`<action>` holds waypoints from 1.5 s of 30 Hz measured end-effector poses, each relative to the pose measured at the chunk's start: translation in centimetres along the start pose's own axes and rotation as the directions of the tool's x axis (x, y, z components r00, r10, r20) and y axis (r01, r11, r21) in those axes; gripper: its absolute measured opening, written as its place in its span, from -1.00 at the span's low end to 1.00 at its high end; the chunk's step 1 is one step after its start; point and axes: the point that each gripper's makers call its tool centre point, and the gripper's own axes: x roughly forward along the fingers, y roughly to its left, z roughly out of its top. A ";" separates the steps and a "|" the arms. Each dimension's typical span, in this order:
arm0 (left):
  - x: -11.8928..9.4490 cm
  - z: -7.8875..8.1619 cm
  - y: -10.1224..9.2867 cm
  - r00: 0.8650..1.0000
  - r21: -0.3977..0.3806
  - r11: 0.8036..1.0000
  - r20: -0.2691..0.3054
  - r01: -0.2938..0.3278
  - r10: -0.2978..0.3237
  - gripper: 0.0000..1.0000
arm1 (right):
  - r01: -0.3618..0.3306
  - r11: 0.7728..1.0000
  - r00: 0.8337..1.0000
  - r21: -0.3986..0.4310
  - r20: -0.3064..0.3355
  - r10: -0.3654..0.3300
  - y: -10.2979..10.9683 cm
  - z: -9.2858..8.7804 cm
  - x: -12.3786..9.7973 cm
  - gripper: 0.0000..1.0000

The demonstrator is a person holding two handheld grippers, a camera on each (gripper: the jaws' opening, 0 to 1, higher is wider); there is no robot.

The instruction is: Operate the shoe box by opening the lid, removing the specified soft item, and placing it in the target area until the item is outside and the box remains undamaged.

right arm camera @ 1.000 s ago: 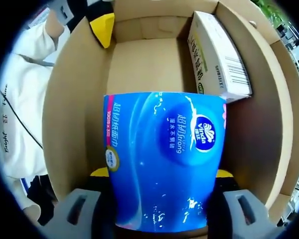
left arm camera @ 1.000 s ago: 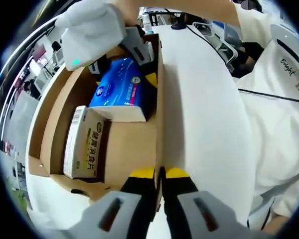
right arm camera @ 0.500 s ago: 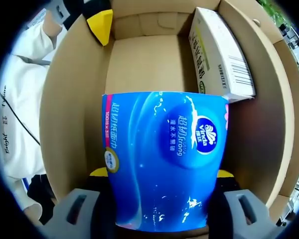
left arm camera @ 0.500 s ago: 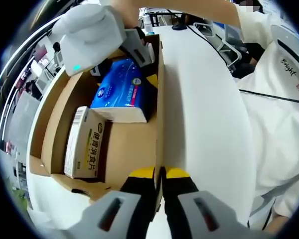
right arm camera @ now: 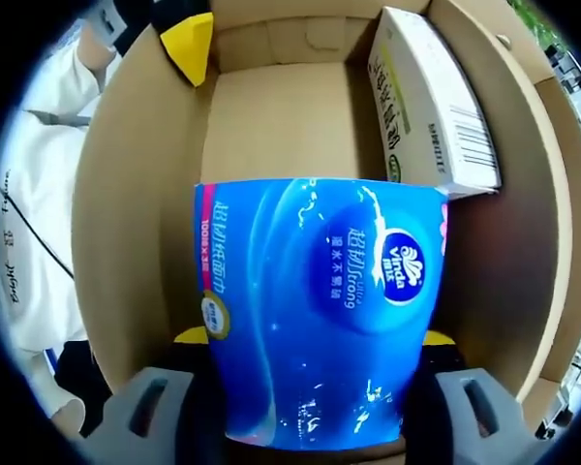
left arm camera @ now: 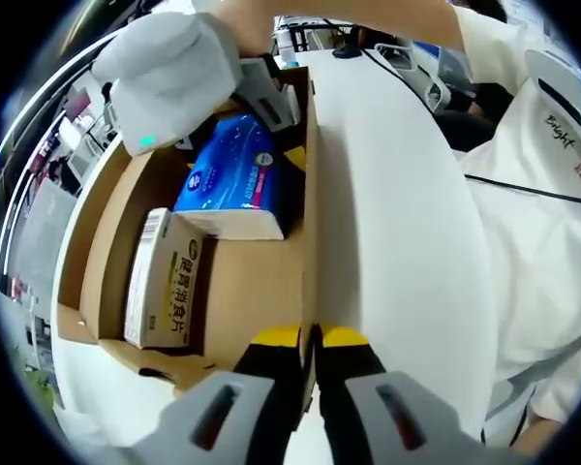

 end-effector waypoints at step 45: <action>0.0 0.0 -0.1 1.000 0.010 1.000 0.010 -0.003 0.003 -0.94 | 0.083 0.990 0.997 -0.118 0.011 -0.082 -1.8 -0.3 -8.3 0.40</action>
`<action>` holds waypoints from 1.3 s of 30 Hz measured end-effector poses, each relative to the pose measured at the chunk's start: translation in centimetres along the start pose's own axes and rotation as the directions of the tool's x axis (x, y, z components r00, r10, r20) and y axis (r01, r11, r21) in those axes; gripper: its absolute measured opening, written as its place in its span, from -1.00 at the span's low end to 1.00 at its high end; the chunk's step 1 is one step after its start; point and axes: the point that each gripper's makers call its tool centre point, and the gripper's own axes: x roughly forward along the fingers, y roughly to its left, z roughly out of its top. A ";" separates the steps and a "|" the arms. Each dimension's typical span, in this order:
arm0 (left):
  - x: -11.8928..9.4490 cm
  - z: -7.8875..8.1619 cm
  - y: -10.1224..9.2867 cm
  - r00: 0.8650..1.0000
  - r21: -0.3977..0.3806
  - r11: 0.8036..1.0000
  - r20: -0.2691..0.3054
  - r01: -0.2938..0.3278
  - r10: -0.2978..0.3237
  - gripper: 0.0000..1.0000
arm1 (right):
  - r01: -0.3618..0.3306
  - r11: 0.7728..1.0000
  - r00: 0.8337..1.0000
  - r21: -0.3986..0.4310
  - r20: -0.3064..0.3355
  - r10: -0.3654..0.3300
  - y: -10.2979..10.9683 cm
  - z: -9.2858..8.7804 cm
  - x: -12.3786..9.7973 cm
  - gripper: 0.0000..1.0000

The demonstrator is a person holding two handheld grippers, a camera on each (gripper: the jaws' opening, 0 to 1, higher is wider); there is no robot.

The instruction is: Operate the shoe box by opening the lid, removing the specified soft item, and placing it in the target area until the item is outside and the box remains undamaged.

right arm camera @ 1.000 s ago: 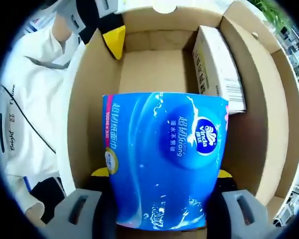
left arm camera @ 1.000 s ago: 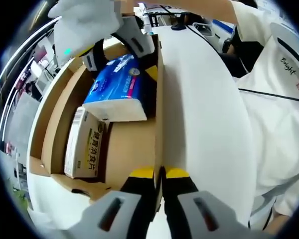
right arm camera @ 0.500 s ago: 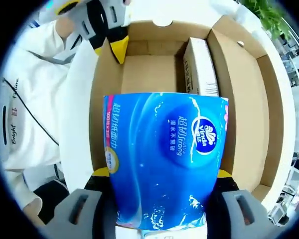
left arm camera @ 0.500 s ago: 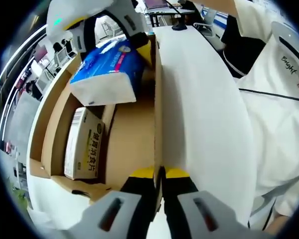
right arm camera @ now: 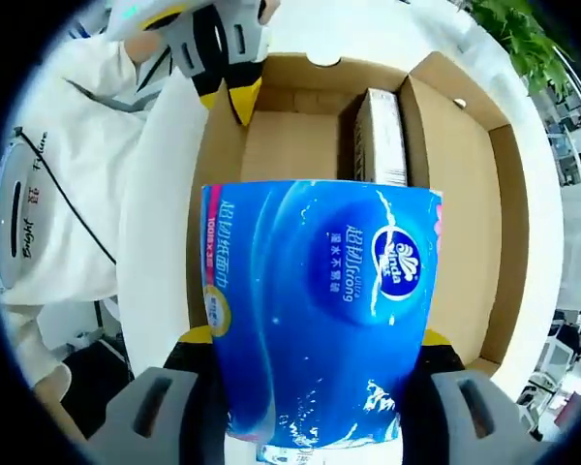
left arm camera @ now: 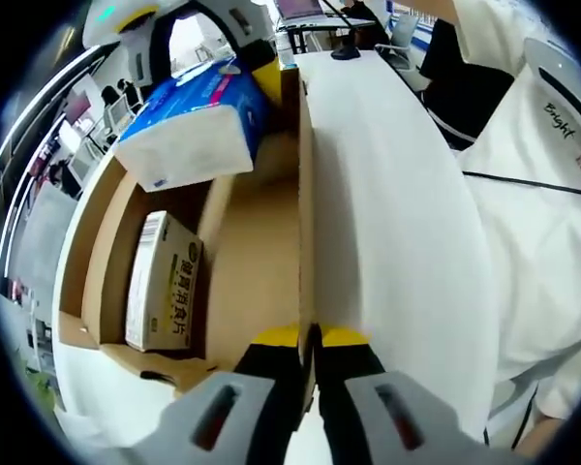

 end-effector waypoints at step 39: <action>0.0 0.1 0.0 1.000 0.025 1.000 0.007 -0.005 0.005 -0.93 | 0.018 0.998 0.998 0.063 -0.056 -0.015 2.1 -5.0 -1.6 0.39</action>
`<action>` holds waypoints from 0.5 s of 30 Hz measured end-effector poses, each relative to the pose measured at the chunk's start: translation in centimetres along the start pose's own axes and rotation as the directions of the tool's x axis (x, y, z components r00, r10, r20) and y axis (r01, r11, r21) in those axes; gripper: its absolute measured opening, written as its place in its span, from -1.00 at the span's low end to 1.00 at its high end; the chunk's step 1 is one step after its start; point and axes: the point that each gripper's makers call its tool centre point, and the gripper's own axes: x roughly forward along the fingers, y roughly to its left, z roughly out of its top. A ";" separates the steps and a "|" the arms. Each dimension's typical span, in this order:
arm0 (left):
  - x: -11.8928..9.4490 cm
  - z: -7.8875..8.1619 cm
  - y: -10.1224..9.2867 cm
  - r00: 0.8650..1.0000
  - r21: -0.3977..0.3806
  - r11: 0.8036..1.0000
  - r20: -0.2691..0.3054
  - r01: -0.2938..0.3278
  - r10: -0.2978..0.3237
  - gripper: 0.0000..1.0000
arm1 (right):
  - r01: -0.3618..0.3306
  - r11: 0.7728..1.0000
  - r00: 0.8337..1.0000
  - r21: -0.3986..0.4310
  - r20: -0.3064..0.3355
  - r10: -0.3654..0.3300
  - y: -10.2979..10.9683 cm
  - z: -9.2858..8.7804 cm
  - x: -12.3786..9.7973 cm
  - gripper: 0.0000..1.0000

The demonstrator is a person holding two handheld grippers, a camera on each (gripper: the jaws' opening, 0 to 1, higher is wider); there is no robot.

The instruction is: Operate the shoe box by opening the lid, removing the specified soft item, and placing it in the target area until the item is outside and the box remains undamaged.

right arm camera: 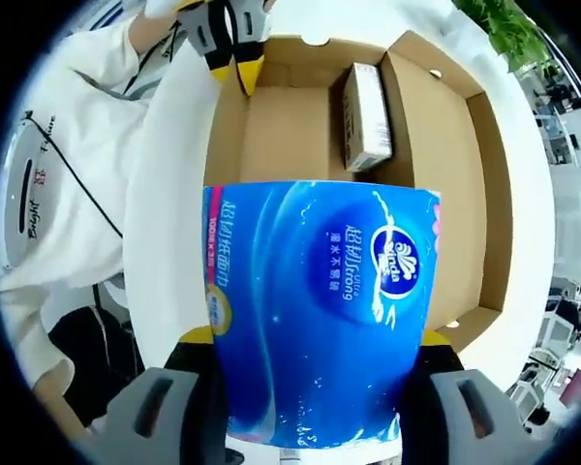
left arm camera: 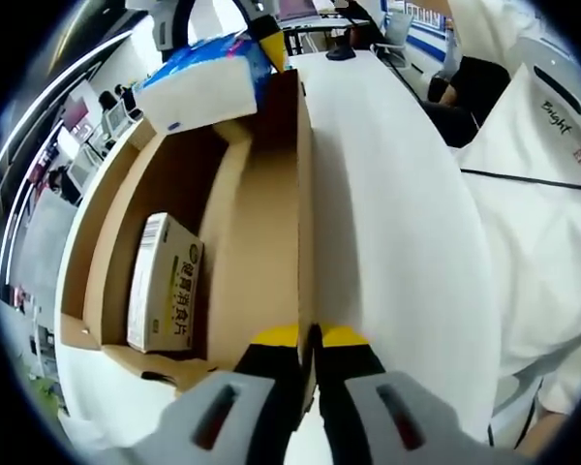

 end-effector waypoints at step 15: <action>0.0 -0.1 0.0 1.000 0.002 1.000 0.001 -0.002 0.002 -0.93 | 0.031 1.000 0.997 -0.003 -0.074 -0.031 -0.8 -3.1 0.4 0.39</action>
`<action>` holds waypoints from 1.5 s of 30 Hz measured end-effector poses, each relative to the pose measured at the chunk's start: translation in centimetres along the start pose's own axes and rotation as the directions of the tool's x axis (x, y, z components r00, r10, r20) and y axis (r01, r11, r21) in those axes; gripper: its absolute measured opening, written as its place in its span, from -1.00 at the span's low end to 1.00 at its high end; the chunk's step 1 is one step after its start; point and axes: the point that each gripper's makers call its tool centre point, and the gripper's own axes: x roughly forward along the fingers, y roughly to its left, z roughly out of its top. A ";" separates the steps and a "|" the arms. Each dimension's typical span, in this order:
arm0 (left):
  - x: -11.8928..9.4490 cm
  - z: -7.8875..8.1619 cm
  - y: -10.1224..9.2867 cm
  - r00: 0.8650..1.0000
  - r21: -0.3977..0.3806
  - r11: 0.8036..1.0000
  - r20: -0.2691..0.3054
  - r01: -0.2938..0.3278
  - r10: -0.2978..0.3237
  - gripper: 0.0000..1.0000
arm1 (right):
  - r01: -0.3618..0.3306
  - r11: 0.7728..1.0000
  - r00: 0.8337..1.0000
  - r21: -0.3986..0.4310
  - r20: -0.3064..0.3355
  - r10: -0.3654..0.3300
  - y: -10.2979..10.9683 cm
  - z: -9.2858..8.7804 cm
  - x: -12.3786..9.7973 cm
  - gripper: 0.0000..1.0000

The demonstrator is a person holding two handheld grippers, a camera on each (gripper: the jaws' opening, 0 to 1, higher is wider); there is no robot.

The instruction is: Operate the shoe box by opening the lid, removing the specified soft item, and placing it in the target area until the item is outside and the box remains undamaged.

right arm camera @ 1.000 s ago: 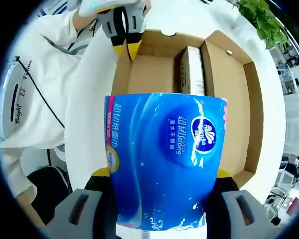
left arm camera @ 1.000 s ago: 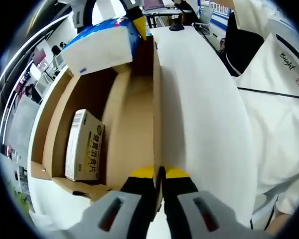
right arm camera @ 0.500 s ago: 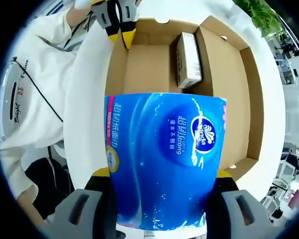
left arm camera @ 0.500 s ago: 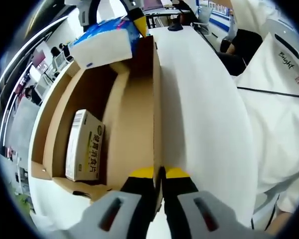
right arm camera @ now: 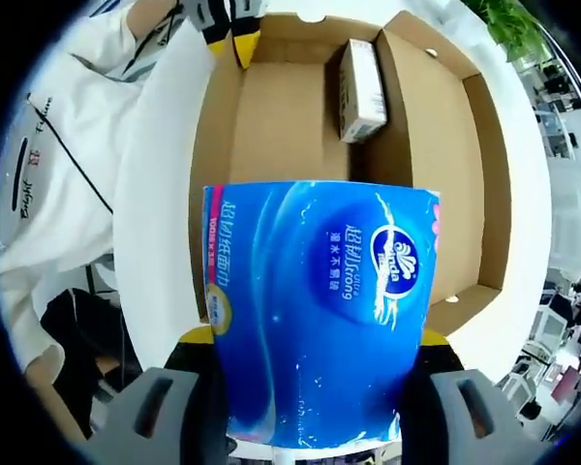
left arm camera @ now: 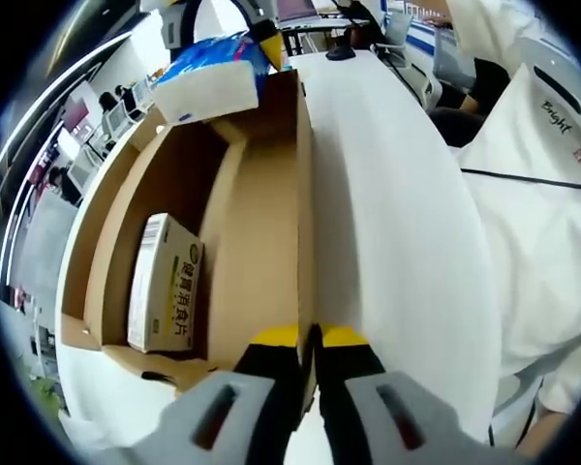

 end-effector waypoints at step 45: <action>0.0 0.0 0.0 1.000 0.004 1.000 0.005 0.000 0.000 -0.93 | 0.032 0.999 0.999 0.034 0.041 -0.034 0.9 -7.8 -1.3 0.39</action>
